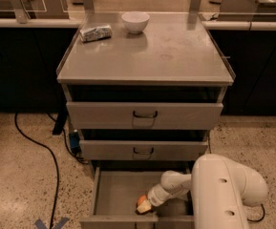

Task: Place orange into bottom drawer

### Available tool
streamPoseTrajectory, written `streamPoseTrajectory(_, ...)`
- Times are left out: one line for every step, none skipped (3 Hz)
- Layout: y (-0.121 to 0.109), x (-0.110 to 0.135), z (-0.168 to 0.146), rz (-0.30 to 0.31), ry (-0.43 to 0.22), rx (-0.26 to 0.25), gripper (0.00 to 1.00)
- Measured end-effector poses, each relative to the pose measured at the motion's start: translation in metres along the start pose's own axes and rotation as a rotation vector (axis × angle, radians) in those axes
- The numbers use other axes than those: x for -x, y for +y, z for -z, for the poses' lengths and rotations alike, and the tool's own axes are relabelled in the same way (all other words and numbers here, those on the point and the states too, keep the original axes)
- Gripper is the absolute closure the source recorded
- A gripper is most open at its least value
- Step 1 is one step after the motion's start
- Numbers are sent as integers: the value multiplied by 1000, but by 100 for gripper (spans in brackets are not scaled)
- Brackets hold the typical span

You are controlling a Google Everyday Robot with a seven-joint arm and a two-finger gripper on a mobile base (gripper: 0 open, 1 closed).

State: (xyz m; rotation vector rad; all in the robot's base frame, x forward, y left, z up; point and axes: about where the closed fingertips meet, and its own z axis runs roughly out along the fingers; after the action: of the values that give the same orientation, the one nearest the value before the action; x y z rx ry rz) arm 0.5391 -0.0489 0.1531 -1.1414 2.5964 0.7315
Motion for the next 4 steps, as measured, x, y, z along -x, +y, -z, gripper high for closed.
streamPoseTrajectory(0, 0, 0, 0, 0, 0, 100)
streamPoseTrajectory(-15, 10, -1, -9, -27, -51, 100)
streamPoseTrajectory(-45, 16, -3, -87, -90, -101, 100)
streamPoseTrajectory(-74, 7, -3, -175, -131, -129, 100)
